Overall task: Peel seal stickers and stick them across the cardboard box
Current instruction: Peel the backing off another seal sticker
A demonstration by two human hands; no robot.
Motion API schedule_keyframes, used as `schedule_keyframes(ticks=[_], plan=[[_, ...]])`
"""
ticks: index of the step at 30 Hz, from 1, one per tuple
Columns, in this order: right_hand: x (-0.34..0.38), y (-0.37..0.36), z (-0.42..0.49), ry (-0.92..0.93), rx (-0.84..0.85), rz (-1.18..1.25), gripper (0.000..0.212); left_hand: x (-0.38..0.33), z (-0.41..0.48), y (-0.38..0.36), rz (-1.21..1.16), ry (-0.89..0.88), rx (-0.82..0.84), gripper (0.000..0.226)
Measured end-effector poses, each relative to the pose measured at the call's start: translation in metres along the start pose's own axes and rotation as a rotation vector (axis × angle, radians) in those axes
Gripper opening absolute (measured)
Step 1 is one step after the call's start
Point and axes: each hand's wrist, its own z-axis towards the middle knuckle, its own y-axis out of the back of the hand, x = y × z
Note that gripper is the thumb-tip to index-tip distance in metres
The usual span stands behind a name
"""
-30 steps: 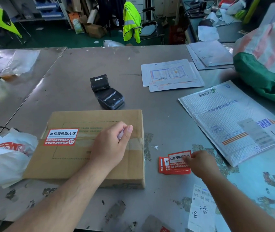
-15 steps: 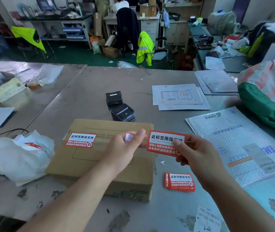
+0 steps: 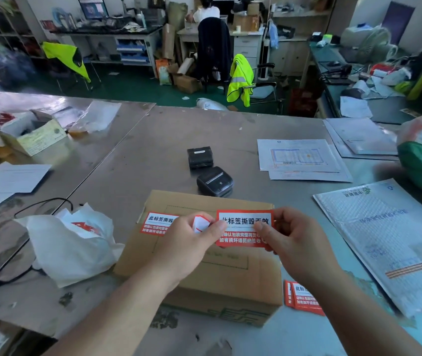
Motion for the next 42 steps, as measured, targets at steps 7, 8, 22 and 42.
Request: schedule_keyframes(ticks=[7,8,22,42], plan=[[0.018,-0.029,0.015,-0.048,-0.011,-0.093,0.007,0.01,0.016,0.036,-0.183,0.057,0.142,0.021],[0.021,-0.032,0.017,-0.058,-0.021,-0.115,0.007,0.01,0.019,0.039,-0.198,0.046,0.172,0.021],[0.023,-0.06,0.03,0.108,-0.186,-0.426,0.019,0.017,0.046,0.056,-0.275,0.008,0.215,0.021],[0.028,-0.06,0.021,0.34,0.102,-0.172,0.028,0.025,0.054,0.064,-0.44,0.009,0.307,0.066]])
